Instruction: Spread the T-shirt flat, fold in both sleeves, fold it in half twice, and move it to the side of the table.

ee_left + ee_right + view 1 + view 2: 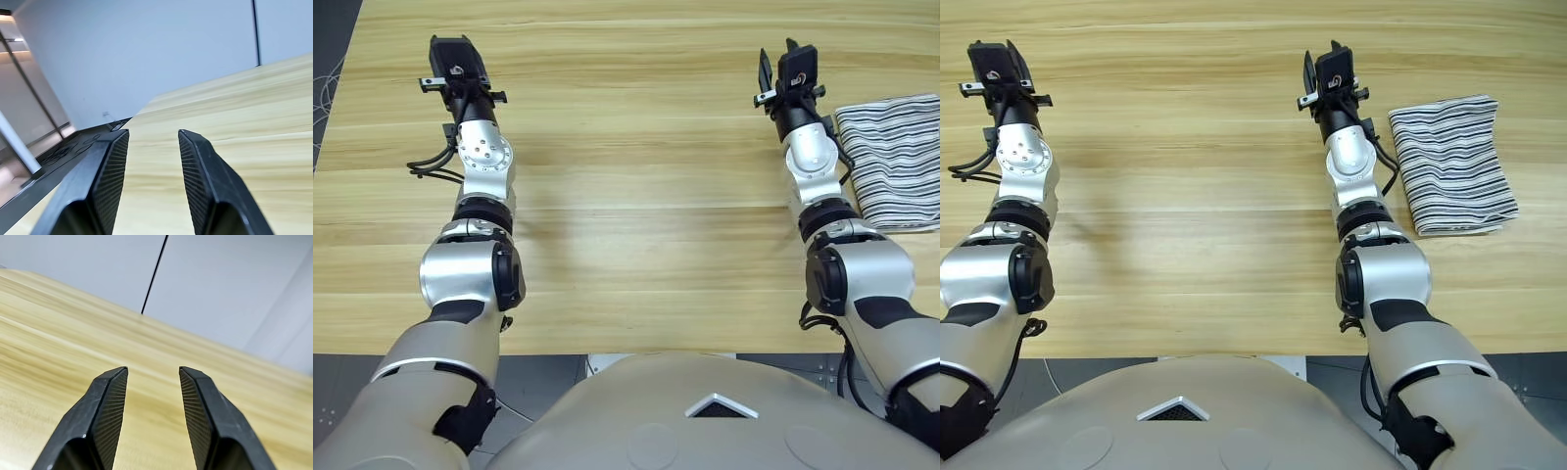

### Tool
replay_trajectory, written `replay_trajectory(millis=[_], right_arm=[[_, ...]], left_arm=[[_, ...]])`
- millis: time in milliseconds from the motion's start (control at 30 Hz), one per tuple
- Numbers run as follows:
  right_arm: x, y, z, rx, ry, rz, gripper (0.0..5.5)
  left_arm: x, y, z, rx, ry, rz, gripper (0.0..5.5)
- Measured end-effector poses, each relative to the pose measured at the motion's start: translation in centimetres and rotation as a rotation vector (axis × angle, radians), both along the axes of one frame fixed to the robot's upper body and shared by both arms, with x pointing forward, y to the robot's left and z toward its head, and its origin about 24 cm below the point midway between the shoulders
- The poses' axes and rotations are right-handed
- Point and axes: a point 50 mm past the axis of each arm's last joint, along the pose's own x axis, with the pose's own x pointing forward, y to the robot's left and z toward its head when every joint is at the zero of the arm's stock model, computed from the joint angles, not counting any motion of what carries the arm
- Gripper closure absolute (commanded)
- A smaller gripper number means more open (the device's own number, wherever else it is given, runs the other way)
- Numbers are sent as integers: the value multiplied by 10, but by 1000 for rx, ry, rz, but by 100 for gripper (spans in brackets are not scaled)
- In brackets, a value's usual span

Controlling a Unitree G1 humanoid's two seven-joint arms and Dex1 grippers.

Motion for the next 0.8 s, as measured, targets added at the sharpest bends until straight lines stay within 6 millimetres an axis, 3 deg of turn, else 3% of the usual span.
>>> replay_trajectory(millis=[133,233,367,467,800], right_arm=[[-6,2,-4,135,-8,31,358],[-23,-6,-25,222,38,37,358],[-26,-2,-27,20,17,56,358],[-26,-3,-28,-33,20,57,358],[-29,8,-33,-129,22,118,358]], left_arm=[[-5,-7,-1,36,-54,-39,363],[-12,-18,-16,38,-20,-77,363],[-11,-38,-23,13,-4,-167,363],[-11,-53,-28,15,20,-232,363],[-12,-57,-31,31,57,-283,363]])
